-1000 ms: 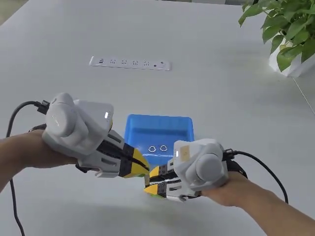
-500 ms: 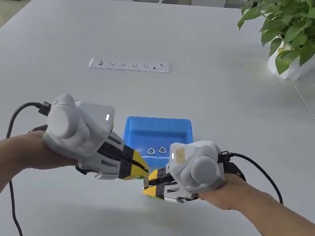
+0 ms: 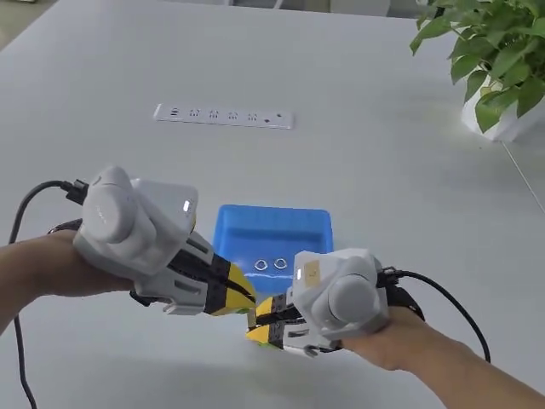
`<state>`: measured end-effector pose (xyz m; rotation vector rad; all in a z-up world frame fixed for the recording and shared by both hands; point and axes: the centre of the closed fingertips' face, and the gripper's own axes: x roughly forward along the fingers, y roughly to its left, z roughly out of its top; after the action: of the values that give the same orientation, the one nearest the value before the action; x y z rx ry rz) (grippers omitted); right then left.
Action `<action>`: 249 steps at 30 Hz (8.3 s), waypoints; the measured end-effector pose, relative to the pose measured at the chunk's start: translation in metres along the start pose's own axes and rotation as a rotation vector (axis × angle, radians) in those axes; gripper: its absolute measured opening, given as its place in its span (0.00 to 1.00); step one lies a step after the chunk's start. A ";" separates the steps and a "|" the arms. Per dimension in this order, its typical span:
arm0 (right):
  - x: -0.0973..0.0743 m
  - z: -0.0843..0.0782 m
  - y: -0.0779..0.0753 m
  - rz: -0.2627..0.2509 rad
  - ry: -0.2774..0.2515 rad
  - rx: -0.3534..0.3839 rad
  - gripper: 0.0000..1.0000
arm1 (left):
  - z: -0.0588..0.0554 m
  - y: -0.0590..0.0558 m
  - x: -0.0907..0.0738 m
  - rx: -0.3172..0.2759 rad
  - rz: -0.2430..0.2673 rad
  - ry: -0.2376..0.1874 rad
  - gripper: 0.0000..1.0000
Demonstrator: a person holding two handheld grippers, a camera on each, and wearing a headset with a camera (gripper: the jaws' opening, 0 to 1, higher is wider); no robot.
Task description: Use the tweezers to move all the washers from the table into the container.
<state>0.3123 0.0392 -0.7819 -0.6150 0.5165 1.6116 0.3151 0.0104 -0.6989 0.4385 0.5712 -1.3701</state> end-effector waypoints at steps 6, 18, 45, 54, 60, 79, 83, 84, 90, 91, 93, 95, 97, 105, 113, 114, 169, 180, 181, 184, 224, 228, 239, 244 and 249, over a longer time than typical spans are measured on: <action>-0.002 0.005 0.000 0.001 -0.016 0.003 0.07 | -0.001 0.003 -0.006 -0.020 0.029 -0.013 0.10; -0.019 0.019 -0.003 0.002 -0.027 -0.014 0.07 | -0.012 0.008 -0.022 -0.063 0.092 -0.021 0.28; -0.062 0.061 -0.020 -0.008 -0.061 -0.058 0.07 | -0.027 0.008 -0.038 -0.186 0.217 -0.099 0.77; -0.072 0.073 -0.033 -0.027 -0.080 -0.075 0.07 | -0.030 0.009 -0.039 -0.202 0.245 -0.101 0.87; -0.077 0.073 -0.047 -0.047 -0.090 -0.075 0.07 | -0.032 0.011 -0.040 -0.215 0.265 -0.100 0.94; -0.072 0.037 -0.090 -0.110 -0.065 -0.038 0.07 | -0.040 0.012 -0.042 -0.244 0.278 -0.084 0.99; -0.068 0.029 -0.095 -0.107 -0.056 -0.030 0.07 | -0.041 0.013 -0.043 -0.245 0.282 -0.085 0.99; -0.066 0.026 -0.096 -0.104 -0.055 -0.025 0.07 | -0.041 0.014 -0.044 -0.246 0.284 -0.086 0.98; -0.059 0.014 -0.103 -0.103 -0.050 -0.012 0.08 | -0.040 0.018 -0.044 -0.240 0.290 -0.095 0.98; -0.057 0.011 -0.104 -0.101 -0.046 -0.012 0.08 | -0.040 0.019 -0.044 -0.241 0.291 -0.097 0.98; -0.054 0.008 -0.106 -0.102 -0.043 -0.004 0.08 | -0.041 0.020 -0.044 -0.242 0.291 -0.097 0.98; -0.051 0.003 -0.108 -0.105 -0.033 0.001 0.08 | -0.041 0.020 -0.044 -0.244 0.292 -0.099 0.98; -0.048 -0.002 -0.109 -0.102 -0.026 0.009 0.08 | -0.041 0.021 -0.044 -0.248 0.292 -0.099 0.98; -0.041 -0.011 -0.110 -0.097 -0.011 0.023 0.08 | -0.042 0.023 -0.044 -0.258 0.294 -0.109 0.97; -0.042 -0.015 -0.117 -0.118 -0.010 0.025 0.08 | -0.042 0.025 -0.045 -0.264 0.297 -0.120 0.97; -0.042 -0.015 -0.117 -0.118 -0.008 0.026 0.08 | -0.042 0.025 -0.045 -0.264 0.297 -0.119 0.97; -0.037 -0.028 -0.116 -0.111 0.022 0.002 0.09 | 0.032 0.096 0.011 0.007 0.154 -0.123 0.26; -0.038 -0.029 -0.116 -0.106 0.021 -0.007 0.09 | 0.034 0.103 0.024 0.056 0.116 -0.097 0.15; -0.038 -0.029 -0.115 -0.106 0.021 -0.007 0.09 | 0.034 0.104 0.025 0.061 0.115 -0.093 0.13; -0.038 -0.029 -0.115 -0.103 0.023 -0.012 0.09 | 0.036 0.104 0.027 0.069 0.107 -0.095 0.11; -0.071 -0.022 -0.117 -0.177 0.002 -0.001 0.21 | 0.046 0.102 0.021 0.078 0.088 -0.090 0.05; -0.080 -0.025 -0.115 -0.199 -0.004 0.044 0.26 | 0.045 0.101 0.019 0.075 0.091 -0.086 0.05; -0.102 -0.037 -0.107 -0.253 0.004 0.147 0.43 | 0.050 0.097 0.012 0.074 0.102 -0.092 0.05; -0.112 -0.042 -0.102 -0.277 0.007 0.186 0.51 | 0.051 0.096 0.009 0.073 0.108 -0.090 0.04; -0.123 -0.044 -0.098 -0.304 0.000 0.223 0.62 | 0.054 0.095 0.003 0.074 0.114 -0.093 0.04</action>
<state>0.4244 -0.0694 -0.7332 -0.4984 0.5646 1.2475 0.4161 -0.0100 -0.6617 0.4582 0.4138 -1.2979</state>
